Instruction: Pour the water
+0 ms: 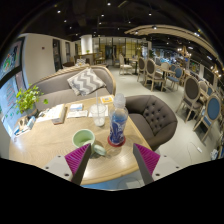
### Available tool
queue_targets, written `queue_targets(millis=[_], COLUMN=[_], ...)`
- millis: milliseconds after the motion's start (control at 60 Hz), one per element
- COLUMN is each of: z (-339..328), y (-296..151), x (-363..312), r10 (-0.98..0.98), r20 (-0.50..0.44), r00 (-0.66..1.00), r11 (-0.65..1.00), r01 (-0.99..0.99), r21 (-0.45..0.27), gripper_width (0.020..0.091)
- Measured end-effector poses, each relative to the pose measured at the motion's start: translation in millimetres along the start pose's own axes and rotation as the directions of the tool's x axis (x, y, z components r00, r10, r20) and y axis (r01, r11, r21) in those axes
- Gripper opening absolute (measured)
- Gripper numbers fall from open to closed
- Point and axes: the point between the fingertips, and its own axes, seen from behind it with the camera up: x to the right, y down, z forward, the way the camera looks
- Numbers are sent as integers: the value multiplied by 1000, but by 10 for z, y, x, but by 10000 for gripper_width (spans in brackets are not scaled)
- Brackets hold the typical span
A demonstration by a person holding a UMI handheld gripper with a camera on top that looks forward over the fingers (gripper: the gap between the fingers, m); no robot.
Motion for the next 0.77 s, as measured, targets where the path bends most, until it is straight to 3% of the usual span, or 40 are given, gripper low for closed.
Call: queue_targets(millis=[117, 317, 767], z=[-669, -1365, -1520], y=[136, 235, 235], x=[-205, -481, -551], r10=[5, -3, -118], r20=[-26, -40, -89], r00=[1000, 999, 989], r11=[999, 1000, 993], r01=[-6, 2, 117], r21=[-35, -20, -21], gripper_width=[856, 857, 855])
